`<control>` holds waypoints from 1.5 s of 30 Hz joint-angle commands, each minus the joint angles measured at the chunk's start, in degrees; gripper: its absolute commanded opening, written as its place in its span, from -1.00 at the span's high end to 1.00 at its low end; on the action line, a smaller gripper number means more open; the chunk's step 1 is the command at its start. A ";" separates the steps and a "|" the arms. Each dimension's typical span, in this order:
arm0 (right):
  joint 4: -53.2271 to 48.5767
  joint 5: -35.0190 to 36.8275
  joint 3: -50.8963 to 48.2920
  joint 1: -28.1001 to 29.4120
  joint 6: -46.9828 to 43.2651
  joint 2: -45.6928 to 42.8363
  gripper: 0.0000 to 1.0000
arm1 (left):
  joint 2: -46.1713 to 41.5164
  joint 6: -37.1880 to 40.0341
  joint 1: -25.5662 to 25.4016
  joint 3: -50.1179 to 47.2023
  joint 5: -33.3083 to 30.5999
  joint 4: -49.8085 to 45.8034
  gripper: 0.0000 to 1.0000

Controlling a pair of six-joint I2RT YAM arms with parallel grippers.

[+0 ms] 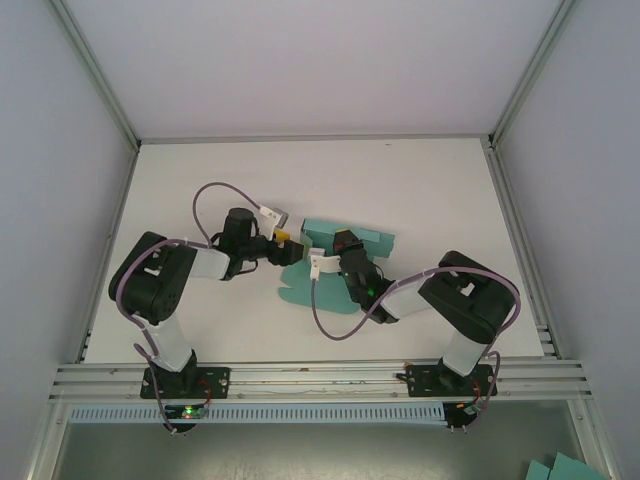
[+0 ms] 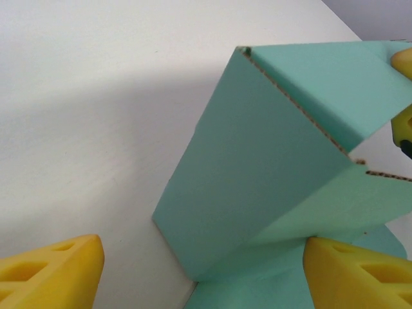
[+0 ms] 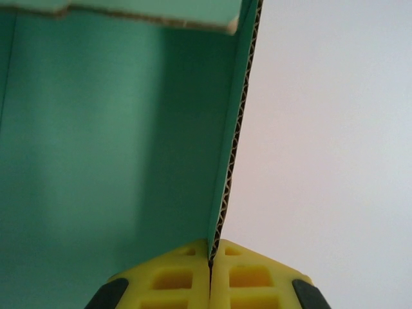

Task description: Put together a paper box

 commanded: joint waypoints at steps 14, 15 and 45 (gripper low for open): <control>-21.46 -5.04 2.16 1.26 10.51 -2.48 1.00 | 4.93 4.84 -4.92 6.59 -7.00 3.11 -0.55; -22.92 -5.52 2.61 1.26 11.44 -2.71 1.00 | 5.15 4.67 -4.98 6.95 -6.42 3.35 -0.55; -32.59 -9.00 5.02 0.18 20.76 -4.63 1.00 | 9.39 -5.86 -13.72 7.80 -41.27 6.52 0.98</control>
